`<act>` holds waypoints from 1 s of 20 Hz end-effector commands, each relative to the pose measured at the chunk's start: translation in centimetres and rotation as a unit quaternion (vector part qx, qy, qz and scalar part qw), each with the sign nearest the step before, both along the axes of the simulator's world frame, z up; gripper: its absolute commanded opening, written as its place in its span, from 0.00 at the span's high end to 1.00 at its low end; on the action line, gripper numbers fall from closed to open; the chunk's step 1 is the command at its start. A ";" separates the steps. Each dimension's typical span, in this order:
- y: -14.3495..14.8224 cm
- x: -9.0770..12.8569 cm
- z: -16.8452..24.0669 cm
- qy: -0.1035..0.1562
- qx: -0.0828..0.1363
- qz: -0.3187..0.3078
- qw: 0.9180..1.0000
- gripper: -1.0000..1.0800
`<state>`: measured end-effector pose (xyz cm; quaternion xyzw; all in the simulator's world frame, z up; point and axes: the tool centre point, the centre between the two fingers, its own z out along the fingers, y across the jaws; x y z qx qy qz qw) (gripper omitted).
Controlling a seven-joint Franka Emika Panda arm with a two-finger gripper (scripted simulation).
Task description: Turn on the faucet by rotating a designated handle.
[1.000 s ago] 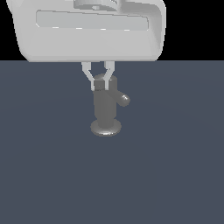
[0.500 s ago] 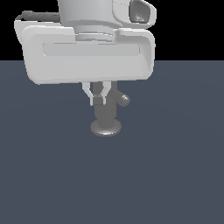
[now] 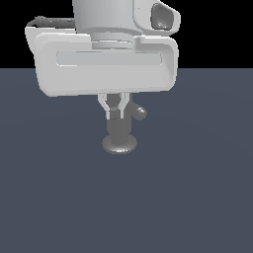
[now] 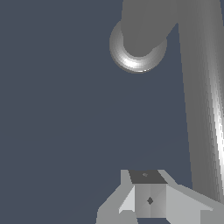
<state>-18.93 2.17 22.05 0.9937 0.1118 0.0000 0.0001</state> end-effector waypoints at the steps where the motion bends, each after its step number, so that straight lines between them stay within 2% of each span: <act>1: -1.0 0.4 0.0 0.000 0.000 0.000 1.000 1.00; 20: -9.1 3.7 0.0 0.000 0.000 -0.001 1.000 1.00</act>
